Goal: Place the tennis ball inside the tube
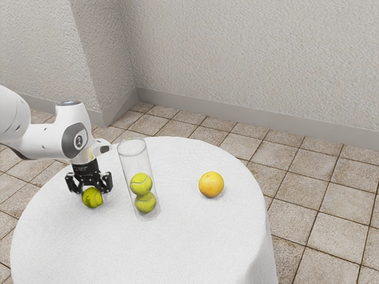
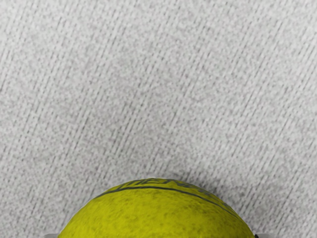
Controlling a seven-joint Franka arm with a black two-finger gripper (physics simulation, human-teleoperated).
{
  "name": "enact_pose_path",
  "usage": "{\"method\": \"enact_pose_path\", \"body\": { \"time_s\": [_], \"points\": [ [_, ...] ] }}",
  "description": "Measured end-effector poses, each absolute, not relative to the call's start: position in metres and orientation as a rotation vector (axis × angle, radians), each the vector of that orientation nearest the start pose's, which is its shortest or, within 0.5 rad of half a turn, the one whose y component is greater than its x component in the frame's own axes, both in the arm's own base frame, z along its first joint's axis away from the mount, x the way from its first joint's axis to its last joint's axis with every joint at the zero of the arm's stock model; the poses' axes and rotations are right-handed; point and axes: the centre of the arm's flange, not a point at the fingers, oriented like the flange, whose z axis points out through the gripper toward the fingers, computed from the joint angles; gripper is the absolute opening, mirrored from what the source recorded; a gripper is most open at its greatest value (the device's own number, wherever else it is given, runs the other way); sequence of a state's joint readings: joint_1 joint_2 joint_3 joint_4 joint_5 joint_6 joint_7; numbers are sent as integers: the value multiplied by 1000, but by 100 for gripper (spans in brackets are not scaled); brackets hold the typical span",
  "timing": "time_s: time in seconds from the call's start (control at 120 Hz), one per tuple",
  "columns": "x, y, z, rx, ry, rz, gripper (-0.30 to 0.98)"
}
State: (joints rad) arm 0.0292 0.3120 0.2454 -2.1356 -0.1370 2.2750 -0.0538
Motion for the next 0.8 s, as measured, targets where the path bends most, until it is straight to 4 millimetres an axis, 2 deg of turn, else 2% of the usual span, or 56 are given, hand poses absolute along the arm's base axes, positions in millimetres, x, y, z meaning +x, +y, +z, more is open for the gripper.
{"method": "enact_pose_path", "body": {
  "time_s": [0.175, 0.275, 0.375, 0.5, 0.617, 0.725, 0.8],
  "points": [
    [535, 146, 253, -3099, -660, 242, 41],
    [539, 137, 279, -3113, -636, 182, 34],
    [548, 131, 328, -3124, -616, 102, 28],
    [563, 119, 415, -3101, -548, -9, 22],
    [585, 89, 493, -3055, -465, -83, 19],
    [596, 62, 532, -3022, -435, -81, 18],
    [600, 42, 545, -3009, -421, -57, 17]
  ]
}}
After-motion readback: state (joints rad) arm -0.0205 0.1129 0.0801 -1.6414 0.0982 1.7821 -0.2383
